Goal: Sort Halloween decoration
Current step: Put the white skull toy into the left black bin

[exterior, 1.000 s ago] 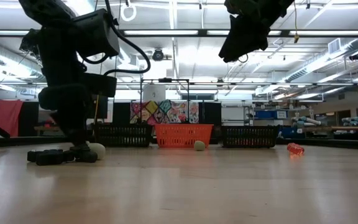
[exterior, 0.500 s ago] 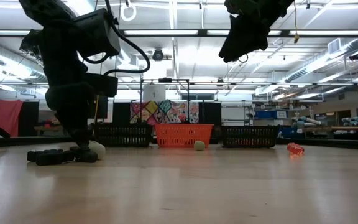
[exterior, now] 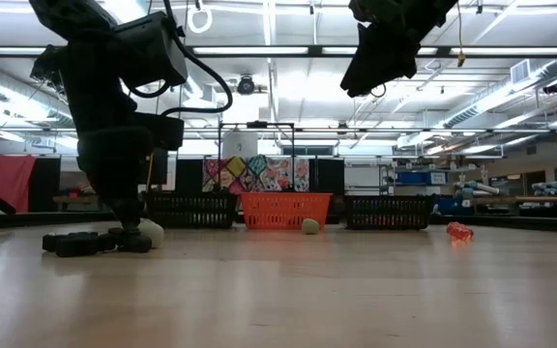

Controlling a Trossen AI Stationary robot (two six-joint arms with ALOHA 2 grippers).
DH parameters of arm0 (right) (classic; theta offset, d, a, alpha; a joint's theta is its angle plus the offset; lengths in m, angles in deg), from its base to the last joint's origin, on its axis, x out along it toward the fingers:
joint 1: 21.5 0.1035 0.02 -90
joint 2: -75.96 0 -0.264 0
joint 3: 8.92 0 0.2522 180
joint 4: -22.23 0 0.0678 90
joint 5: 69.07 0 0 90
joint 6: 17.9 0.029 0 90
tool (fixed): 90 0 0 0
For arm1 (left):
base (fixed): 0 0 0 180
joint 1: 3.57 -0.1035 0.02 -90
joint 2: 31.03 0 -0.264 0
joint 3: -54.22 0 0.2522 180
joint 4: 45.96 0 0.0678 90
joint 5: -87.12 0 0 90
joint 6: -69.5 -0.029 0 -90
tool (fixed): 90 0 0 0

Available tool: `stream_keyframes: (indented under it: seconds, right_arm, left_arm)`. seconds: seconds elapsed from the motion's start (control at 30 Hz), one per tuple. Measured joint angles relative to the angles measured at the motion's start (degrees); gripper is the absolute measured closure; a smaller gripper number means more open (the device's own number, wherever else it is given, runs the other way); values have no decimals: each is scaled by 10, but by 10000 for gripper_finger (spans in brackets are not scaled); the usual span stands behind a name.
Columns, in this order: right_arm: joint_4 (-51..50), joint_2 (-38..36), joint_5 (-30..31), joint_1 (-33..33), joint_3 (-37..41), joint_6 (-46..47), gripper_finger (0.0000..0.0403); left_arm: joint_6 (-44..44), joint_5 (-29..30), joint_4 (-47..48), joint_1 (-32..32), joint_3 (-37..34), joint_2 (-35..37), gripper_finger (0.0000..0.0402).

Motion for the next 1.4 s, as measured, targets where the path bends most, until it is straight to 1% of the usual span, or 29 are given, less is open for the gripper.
stream_keyframes:
  seconds: [0.2,0.63,0.87,1.27,1.4]
  right_arm:
    - [0,0,0,0,0,0,238]
    - [0,0,0,0,0,-7,238]
    - [6,0,-1,0,0,-9,238]
    - [9,0,-11,0,0,-9,238]
    - [9,0,-11,0,0,-9,238]
  left_arm:
    - [9,9,-5,0,-1,4,348]
    - [10,92,-47,-7,-1,48,349]
    - [7,101,-74,-59,0,65,349]
    - [-36,104,-165,-165,0,65,349]
    - [-37,104,-177,-197,0,65,349]
